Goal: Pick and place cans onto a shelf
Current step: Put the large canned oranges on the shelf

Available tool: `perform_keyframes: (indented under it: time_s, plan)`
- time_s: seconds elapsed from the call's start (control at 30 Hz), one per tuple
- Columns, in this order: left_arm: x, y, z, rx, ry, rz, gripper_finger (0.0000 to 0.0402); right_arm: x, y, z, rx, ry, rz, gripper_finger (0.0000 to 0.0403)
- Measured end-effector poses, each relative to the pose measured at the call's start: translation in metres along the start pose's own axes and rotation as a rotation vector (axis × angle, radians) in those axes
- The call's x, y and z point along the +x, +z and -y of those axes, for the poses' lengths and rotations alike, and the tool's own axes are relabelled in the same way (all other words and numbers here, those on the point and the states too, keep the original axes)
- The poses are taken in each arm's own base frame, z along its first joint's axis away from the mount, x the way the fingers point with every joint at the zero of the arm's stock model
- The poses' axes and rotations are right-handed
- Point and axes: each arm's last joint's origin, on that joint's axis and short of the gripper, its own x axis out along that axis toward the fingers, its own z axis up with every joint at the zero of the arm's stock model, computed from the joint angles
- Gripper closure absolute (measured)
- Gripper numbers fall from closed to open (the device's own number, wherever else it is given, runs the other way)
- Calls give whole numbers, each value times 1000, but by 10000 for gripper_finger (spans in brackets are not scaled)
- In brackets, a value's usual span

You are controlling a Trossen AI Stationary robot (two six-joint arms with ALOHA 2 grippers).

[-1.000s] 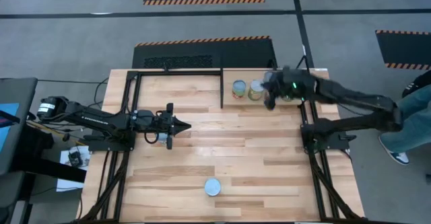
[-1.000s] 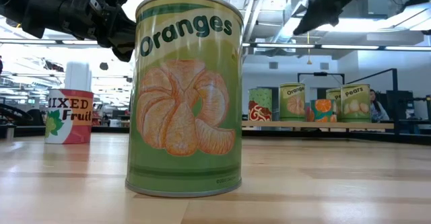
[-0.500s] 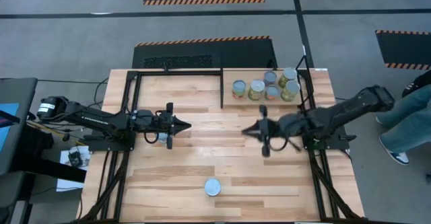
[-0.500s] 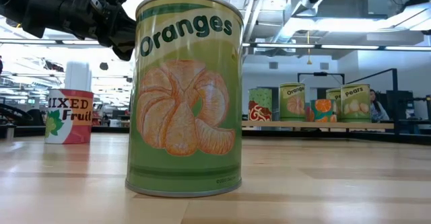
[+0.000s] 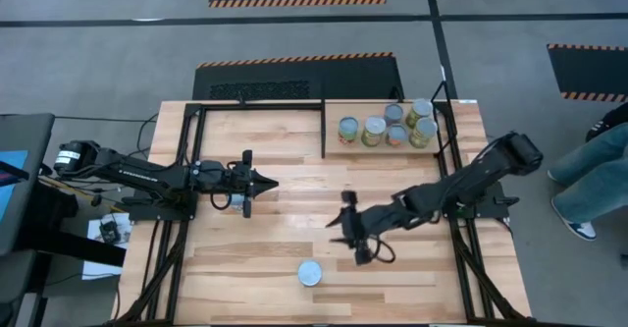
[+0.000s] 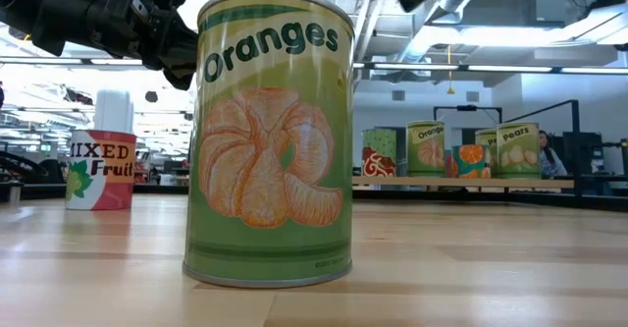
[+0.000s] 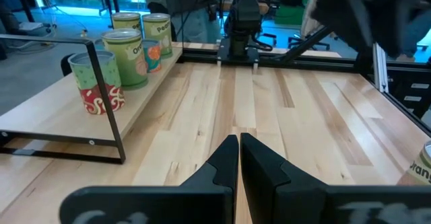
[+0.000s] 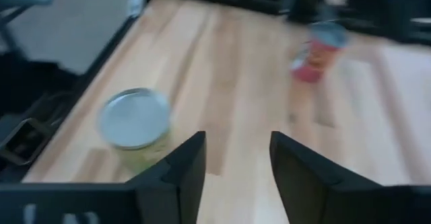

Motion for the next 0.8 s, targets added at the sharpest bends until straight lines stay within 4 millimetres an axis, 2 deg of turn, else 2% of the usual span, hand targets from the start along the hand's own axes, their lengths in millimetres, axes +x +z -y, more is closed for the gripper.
perform_keyframes:
  time_s: [0.17, 0.33, 0.63, 0.8]
  plan:
    - [0, 0, 0, -1, 0, 0, 395, 20, -2, -22, -131, 172, -40, 194]
    - [0, -1, 0, -2, 1, -15, 395, 38, -1, -41, -209, 249, -53, 209]
    - [0, -4, 0, -3, 3, -36, 395, 75, 6, -55, -285, 273, -86, 241]
    - [0, -5, 0, -21, 4, -49, 395, 83, 9, -58, -289, 324, -117, 251]
